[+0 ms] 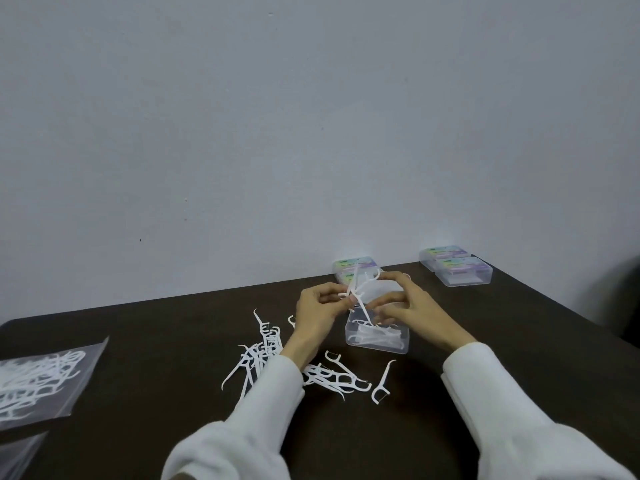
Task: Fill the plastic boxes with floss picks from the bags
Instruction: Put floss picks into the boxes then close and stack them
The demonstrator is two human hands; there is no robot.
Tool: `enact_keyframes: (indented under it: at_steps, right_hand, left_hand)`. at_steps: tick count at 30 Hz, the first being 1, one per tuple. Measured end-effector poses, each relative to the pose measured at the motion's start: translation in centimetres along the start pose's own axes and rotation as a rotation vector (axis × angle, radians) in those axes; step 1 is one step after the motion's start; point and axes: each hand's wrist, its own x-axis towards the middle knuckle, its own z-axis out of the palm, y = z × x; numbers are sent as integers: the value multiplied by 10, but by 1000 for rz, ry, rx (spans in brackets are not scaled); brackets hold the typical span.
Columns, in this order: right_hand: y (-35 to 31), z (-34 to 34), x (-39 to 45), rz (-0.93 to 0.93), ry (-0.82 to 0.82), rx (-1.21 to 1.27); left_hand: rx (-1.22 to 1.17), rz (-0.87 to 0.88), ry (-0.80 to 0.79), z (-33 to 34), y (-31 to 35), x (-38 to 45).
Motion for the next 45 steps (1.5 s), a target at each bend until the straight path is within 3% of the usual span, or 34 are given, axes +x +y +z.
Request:
enact_keyframes:
  at_steps: [4, 10, 16, 22, 33, 41, 45]
  right_hand:
    - [0, 3, 2, 31, 39, 73]
    - [6, 2, 2, 28, 58, -58]
    - [8, -11, 5, -62, 240, -88]
    - [15, -13, 9, -142, 358, -144]
    - [16, 0, 8, -125, 180, -266]
    - [15, -10, 6, -160, 324, -220]
    - [18, -9, 7, -157, 316, -249]
  left_hand:
    - [160, 66, -9, 5, -3, -4]
    - [333, 207, -66, 8, -4, -10]
    - [473, 247, 17, 5, -5, -11]
    - [478, 239, -3, 6, -5, -13]
    - [355, 185, -163, -2, -6, -11]
    - [325, 202, -91, 0, -3, -12]
    - [354, 210, -150, 1, -6, -12]
